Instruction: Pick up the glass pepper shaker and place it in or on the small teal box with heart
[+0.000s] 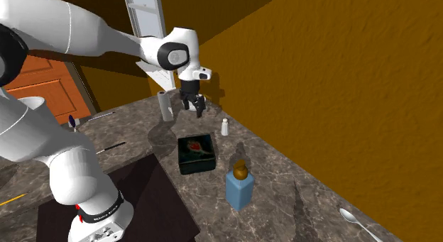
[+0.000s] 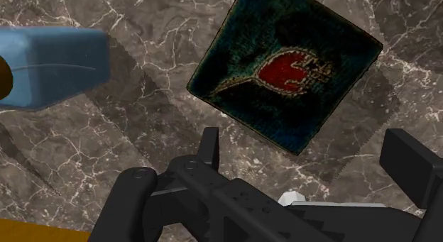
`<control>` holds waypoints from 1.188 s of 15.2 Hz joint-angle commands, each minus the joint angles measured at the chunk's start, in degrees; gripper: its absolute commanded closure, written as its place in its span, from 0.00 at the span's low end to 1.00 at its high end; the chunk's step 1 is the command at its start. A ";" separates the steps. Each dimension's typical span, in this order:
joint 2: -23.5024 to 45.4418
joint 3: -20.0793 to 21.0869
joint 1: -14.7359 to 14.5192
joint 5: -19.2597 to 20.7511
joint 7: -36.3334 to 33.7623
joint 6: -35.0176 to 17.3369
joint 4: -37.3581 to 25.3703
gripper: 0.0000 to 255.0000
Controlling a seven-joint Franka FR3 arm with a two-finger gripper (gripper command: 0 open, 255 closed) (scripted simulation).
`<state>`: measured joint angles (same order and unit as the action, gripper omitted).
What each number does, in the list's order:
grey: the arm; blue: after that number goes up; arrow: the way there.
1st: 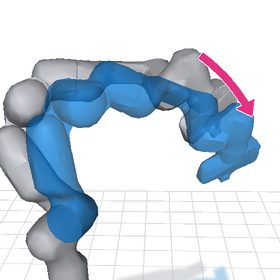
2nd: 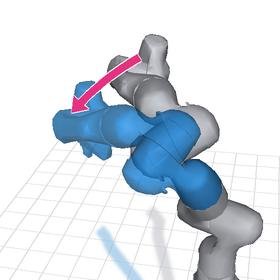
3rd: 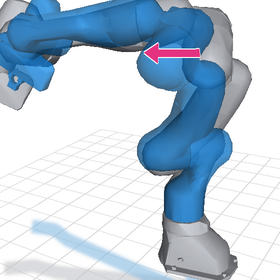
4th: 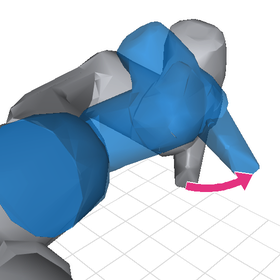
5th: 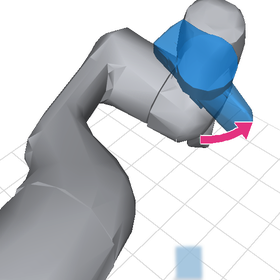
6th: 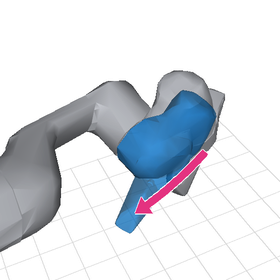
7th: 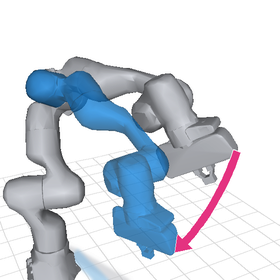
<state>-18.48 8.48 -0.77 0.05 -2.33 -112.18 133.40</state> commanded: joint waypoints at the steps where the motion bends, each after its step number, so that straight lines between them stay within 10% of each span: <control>1: 3.58 0.92 -0.06 0.60 -1.64 -2.84 -1.18 0.00; 18: 40.83 2.41 -3.42 12.80 -15.74 -15.50 -27.28 0.00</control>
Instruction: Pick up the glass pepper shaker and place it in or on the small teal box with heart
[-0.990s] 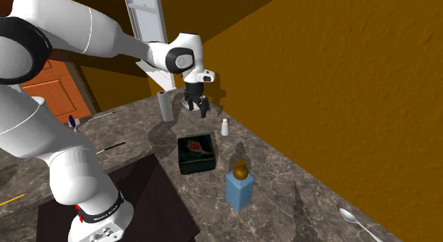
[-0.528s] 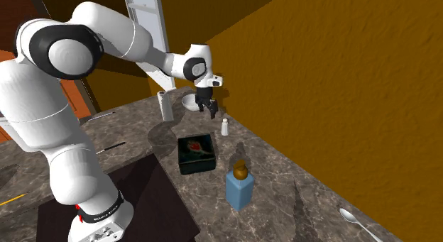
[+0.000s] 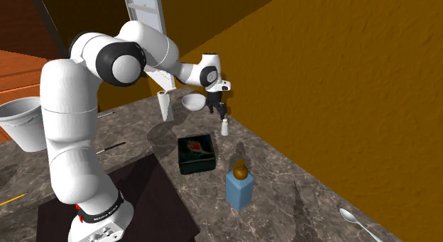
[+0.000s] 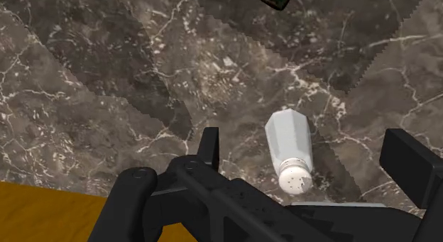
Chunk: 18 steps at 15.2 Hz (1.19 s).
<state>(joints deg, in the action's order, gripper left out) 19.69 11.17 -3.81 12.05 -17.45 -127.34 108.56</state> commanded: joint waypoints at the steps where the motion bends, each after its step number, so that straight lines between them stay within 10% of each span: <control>1: 4.92 -0.52 -0.85 1.44 -1.19 -0.37 -4.75 0.00; 6: 15.93 -1.87 -3.17 3.69 -3.08 0.50 -17.17 0.00; 18: 19.50 -2.60 -3.20 4.55 -3.57 -3.30 -16.95 0.00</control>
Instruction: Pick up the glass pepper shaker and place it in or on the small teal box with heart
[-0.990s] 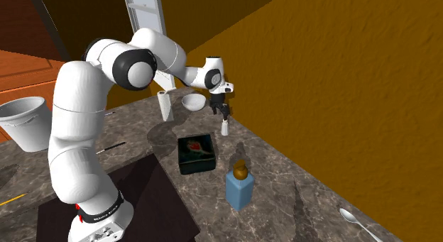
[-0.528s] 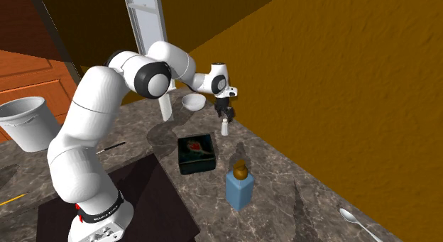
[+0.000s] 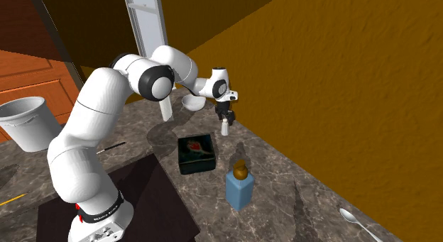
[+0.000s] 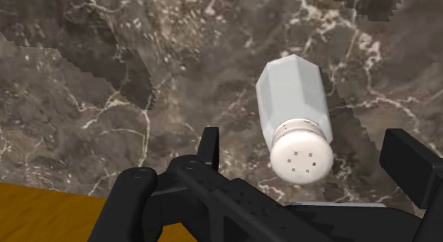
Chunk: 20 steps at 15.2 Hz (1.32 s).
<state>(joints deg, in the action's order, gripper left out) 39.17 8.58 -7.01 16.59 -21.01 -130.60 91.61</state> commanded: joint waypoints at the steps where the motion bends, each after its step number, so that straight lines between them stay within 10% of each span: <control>1: 0.03 -0.01 0.00 0.01 -0.01 -0.04 0.00 0.00; 3: 0.03 -0.01 0.00 0.01 -0.01 -0.04 0.00 0.00; 4: 0.03 -0.01 0.00 0.01 -0.01 -0.04 0.01 1.00; 20: -3.19 0.59 0.32 -0.85 0.87 3.51 -0.39 1.00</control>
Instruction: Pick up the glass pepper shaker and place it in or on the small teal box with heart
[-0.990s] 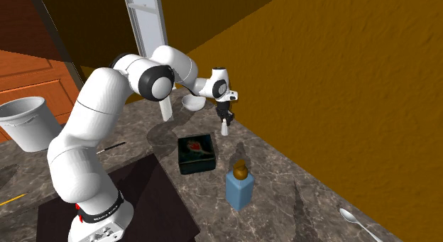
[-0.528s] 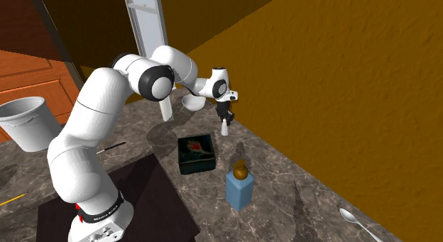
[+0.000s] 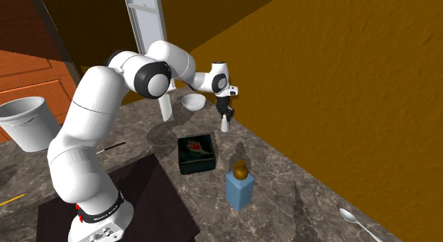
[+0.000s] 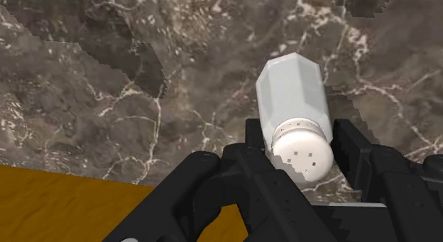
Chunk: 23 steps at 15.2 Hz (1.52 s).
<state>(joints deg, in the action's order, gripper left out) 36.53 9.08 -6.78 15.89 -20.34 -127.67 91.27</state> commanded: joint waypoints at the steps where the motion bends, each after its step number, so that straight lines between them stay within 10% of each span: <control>1: -0.97 0.17 0.14 -0.27 0.32 1.12 -0.16 1.00; 23: -8.06 1.41 0.53 -2.64 3.06 14.11 -6.31 1.00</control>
<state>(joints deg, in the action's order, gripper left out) 28.94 10.44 -6.31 13.37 -17.42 -114.14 85.07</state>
